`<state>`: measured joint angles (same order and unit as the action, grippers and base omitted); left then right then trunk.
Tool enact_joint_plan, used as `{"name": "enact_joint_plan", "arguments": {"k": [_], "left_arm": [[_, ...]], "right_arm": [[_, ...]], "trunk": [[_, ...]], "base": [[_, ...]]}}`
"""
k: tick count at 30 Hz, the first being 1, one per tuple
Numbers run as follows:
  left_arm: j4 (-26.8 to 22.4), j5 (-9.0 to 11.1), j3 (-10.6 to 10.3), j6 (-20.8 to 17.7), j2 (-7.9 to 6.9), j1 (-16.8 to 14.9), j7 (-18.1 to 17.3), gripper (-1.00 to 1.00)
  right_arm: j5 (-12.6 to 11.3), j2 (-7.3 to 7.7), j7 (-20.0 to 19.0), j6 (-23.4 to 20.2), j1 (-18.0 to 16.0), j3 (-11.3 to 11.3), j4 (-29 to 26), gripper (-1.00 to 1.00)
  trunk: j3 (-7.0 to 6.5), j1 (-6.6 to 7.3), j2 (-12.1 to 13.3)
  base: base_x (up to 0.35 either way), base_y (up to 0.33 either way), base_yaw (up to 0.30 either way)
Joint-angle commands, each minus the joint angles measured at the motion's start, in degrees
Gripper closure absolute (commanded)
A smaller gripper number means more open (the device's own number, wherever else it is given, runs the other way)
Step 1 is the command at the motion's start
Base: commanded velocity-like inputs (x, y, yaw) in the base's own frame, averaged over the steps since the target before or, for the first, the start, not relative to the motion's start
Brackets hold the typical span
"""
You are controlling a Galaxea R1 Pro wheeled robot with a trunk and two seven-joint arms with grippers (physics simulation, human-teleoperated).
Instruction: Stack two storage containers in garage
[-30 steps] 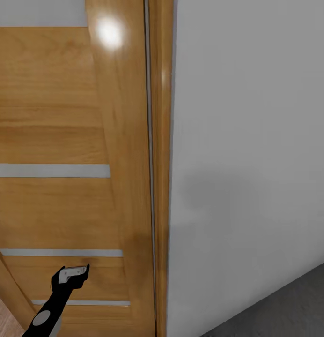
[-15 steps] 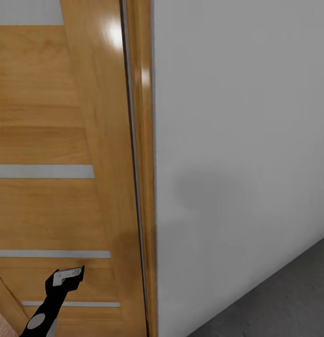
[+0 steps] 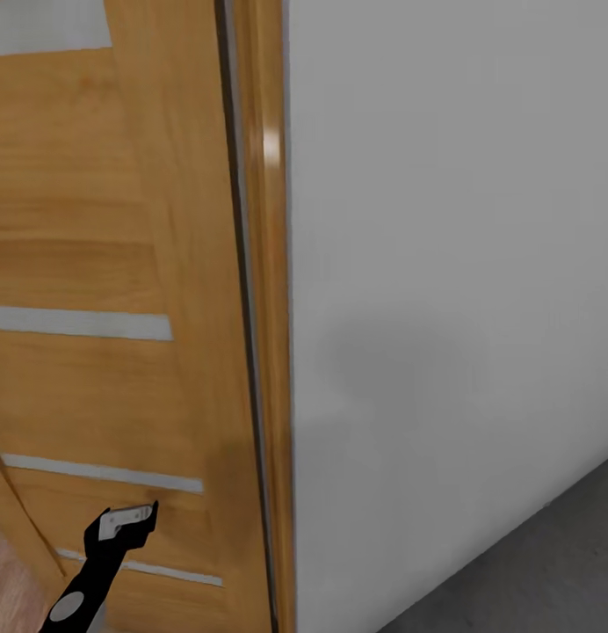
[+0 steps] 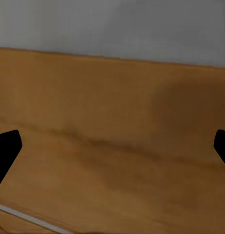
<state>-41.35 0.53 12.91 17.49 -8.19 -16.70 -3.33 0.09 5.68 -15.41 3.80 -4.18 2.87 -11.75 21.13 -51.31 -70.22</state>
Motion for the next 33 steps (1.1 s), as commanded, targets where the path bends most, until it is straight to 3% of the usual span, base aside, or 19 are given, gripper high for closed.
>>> {"name": "enact_joint_plan", "arguments": {"k": [1, 33], "left_arm": [[0.0, -0.3, -3.9, 0.2, 0.1, -1.3, -0.7, -1.0], [0.0, -0.3, -3.9, 0.3, 0.1, -1.2, -0.7, -1.0]], "right_arm": [[0.0, 0.01, -0.3, 0.2, 0.0, 0.3, 0.1, -1.0], [0.1, 0.02, -0.3, 0.2, 0.0, 0.3, 0.1, -1.0]], "trunk": [[0.05, -0.39, 0.0], [0.05, -0.39, 0.0]], "base": [[0.219, 0.0, 0.0], [0.042, 0.0, 0.0]]}}
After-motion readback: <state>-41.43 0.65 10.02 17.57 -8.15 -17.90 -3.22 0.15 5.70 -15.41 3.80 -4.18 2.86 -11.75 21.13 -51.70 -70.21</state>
